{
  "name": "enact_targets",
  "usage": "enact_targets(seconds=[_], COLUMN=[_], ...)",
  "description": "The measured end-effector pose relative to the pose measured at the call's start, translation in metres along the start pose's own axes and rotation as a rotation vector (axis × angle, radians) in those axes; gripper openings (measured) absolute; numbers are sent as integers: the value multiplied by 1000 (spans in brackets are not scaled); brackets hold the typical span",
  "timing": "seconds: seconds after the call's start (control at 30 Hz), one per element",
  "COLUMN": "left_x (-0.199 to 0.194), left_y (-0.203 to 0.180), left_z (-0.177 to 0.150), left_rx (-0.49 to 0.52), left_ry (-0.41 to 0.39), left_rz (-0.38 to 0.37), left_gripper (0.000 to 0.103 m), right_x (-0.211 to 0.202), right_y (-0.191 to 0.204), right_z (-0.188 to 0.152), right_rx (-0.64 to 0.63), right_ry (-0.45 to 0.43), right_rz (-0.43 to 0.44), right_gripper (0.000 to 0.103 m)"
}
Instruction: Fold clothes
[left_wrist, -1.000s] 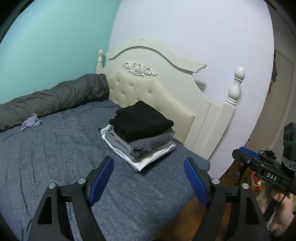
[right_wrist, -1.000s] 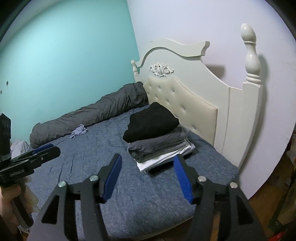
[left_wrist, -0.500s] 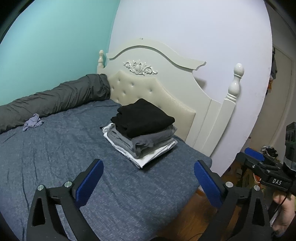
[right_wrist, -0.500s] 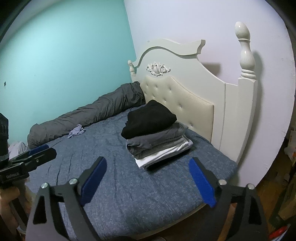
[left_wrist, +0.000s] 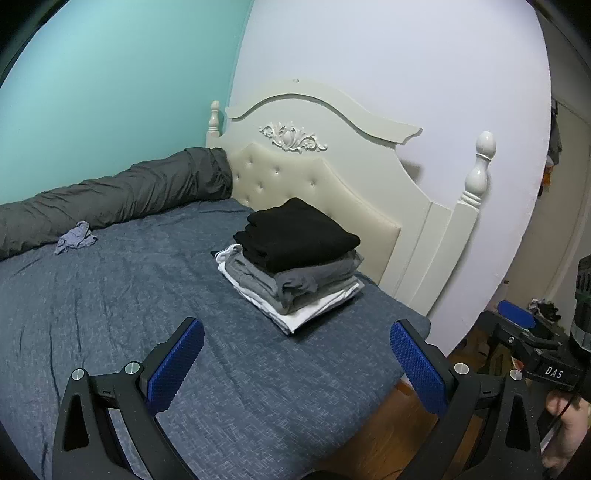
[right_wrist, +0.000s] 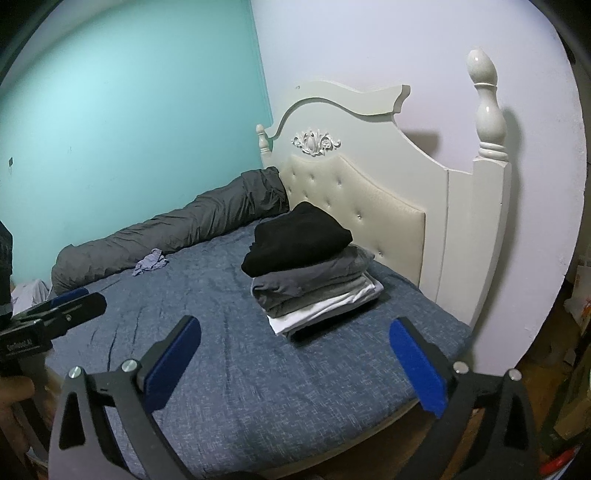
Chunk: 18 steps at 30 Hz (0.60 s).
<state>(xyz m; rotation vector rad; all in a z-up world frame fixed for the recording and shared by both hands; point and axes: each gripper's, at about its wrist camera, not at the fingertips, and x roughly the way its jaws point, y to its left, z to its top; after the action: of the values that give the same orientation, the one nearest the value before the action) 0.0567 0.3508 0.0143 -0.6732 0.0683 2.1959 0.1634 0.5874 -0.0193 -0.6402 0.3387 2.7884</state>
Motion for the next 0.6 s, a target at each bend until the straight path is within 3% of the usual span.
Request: enact_targets(seconds=[0.6], left_x=[-10], left_y=[-7], left_z=[0], left_rx=[15], left_ry=[-13], left_rz=[19], left_gripper=[103], right_x=[-5], right_y=[11], right_z=[-3], right_rx=[-17], right_ry=[-13], right_rz=[-4], right_gripper=[102])
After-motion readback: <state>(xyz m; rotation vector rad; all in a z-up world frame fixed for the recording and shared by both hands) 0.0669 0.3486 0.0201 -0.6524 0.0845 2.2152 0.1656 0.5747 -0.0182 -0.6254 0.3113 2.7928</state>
